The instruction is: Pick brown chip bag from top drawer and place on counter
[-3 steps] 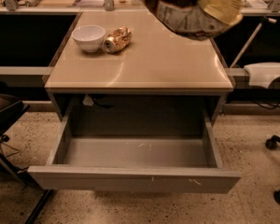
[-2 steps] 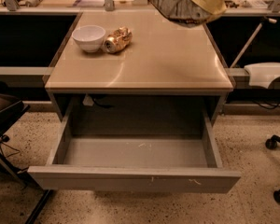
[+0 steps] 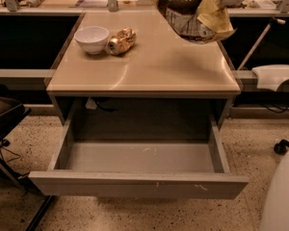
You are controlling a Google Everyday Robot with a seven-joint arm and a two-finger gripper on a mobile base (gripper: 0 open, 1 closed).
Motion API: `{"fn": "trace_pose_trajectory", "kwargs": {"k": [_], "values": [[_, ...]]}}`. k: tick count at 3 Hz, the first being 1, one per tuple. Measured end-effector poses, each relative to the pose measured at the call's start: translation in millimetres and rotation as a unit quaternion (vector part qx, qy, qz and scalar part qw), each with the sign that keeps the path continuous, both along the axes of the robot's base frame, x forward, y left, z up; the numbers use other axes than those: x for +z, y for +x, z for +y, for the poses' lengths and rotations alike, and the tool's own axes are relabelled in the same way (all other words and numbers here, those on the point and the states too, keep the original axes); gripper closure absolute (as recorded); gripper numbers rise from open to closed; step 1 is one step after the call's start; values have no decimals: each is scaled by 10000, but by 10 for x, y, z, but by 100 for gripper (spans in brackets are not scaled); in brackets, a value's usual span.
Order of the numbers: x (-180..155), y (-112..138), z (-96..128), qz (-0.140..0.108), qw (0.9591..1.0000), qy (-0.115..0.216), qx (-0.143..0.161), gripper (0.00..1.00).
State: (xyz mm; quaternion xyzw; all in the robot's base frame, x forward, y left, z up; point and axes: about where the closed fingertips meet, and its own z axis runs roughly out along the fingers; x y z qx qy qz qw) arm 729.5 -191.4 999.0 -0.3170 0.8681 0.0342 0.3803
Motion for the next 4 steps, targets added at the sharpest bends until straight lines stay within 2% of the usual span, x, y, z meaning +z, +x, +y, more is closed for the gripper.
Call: {"fn": "trace_pose_trajectory", "kwargs": {"k": [1,2,3,4], "values": [[-429,73,42,547,9985,-8,-97,100],[-774,78,178,991,9950,115,-45,100],[-800,77,210,1021,9947,148,-19,100],[-800,77,210,1021,9947,148,-18,87]]}}
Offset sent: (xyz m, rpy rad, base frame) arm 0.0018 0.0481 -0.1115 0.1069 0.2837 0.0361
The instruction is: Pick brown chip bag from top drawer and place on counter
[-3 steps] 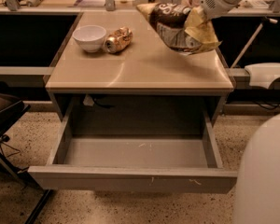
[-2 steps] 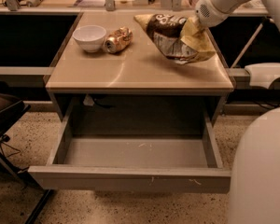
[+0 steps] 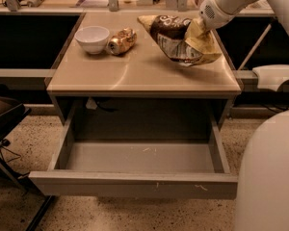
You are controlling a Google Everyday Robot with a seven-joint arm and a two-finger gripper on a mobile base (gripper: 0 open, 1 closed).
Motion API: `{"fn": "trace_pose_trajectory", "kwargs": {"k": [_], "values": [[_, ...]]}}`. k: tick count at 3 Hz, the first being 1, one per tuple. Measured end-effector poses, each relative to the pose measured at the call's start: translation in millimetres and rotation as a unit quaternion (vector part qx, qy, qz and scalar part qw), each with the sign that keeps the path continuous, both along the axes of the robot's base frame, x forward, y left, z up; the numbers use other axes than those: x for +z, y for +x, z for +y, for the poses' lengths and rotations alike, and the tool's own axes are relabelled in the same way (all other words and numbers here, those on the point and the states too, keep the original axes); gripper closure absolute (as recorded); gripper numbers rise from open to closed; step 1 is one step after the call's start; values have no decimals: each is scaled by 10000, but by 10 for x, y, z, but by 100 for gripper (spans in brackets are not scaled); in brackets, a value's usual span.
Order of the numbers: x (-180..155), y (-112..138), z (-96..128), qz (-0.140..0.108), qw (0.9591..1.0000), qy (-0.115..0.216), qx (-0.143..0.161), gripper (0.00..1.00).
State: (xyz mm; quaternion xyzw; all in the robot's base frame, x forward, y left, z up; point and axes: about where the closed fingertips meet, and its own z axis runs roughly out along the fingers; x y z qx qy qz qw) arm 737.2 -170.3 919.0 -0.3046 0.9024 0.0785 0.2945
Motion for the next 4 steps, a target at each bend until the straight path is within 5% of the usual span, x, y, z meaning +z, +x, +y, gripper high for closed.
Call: {"fn": "trace_pose_trajectory", "kwargs": {"k": [4], "values": [[-1,0,1,1,10000,0,1,0]]}}
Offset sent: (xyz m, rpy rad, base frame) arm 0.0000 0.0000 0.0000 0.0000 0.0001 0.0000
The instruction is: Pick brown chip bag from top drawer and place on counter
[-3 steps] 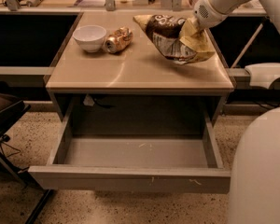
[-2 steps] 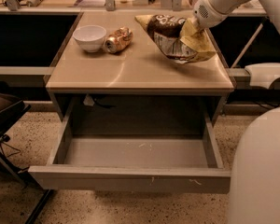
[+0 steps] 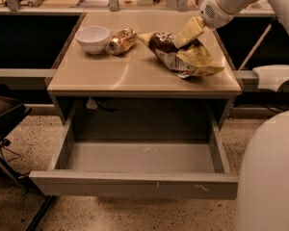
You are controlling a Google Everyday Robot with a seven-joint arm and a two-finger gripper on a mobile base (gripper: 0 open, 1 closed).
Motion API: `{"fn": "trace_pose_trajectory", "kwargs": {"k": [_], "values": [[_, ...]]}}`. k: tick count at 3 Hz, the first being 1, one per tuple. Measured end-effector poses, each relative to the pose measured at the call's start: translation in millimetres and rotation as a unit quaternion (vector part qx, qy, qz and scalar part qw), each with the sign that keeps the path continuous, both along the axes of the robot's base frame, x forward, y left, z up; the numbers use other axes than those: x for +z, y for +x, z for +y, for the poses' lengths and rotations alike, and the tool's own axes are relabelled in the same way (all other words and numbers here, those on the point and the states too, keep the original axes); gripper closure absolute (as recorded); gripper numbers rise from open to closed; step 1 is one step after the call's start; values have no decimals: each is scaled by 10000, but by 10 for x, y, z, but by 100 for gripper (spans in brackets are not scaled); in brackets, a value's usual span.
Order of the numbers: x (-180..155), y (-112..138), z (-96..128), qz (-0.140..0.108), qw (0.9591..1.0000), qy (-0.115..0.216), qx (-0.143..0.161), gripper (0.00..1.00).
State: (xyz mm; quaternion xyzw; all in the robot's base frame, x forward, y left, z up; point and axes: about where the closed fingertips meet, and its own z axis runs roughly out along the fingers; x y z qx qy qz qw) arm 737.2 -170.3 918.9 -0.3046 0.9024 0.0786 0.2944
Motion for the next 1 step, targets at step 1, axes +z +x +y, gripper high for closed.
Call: {"fn": "trace_pose_trajectory", "kwargs": {"k": [1], "values": [[0,0,0,0,10000,0,0,0]]}}
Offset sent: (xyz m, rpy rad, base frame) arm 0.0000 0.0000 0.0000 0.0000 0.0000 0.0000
